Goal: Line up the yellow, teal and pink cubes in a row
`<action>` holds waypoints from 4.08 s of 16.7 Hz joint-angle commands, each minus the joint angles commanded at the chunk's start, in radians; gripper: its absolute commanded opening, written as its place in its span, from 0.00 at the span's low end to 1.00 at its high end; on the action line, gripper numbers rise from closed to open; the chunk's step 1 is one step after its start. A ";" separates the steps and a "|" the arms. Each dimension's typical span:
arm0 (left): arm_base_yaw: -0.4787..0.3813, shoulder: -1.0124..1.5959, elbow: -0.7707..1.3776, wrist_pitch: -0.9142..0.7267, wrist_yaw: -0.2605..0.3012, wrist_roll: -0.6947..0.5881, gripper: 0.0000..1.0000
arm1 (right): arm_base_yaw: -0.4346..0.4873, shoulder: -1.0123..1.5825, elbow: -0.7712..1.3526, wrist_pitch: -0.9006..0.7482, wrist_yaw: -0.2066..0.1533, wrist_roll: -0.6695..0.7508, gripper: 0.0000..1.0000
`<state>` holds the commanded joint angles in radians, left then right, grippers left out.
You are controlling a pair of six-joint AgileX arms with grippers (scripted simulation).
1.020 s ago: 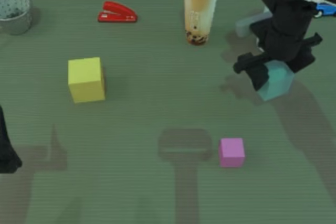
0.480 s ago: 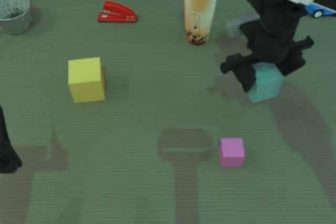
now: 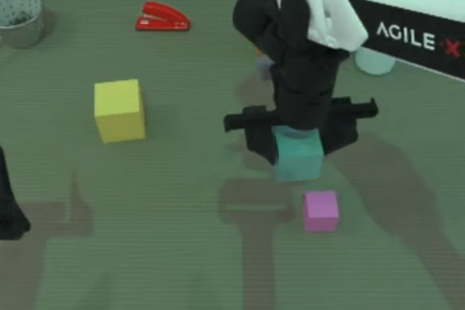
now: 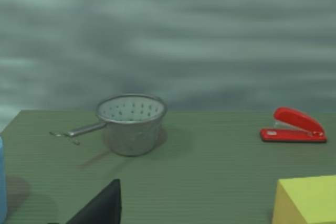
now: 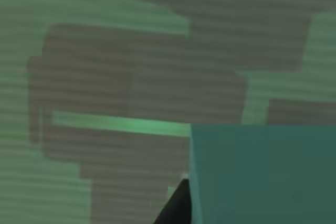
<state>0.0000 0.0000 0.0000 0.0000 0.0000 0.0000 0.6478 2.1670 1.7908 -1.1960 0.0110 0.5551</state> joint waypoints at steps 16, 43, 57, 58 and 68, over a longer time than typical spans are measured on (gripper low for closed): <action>0.000 0.000 0.000 0.000 0.000 0.000 1.00 | 0.117 -0.006 -0.140 0.161 0.005 0.216 0.00; 0.000 0.000 0.000 0.000 0.000 0.000 1.00 | 0.121 0.021 -0.209 0.251 0.007 0.218 1.00; 0.000 0.000 0.000 0.000 0.000 0.000 1.00 | 0.130 -0.053 -0.040 0.008 0.006 0.218 1.00; 0.000 0.000 0.000 0.000 0.000 0.000 1.00 | 0.125 -0.049 -0.043 0.011 0.006 0.218 1.00; -0.051 0.458 0.451 -0.289 0.002 -0.085 1.00 | -0.048 -0.503 -0.388 0.229 0.109 0.024 1.00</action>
<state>-0.0512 0.4580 0.4512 -0.2889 0.0024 -0.0848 0.5999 1.6636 1.4024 -0.9667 0.1199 0.5787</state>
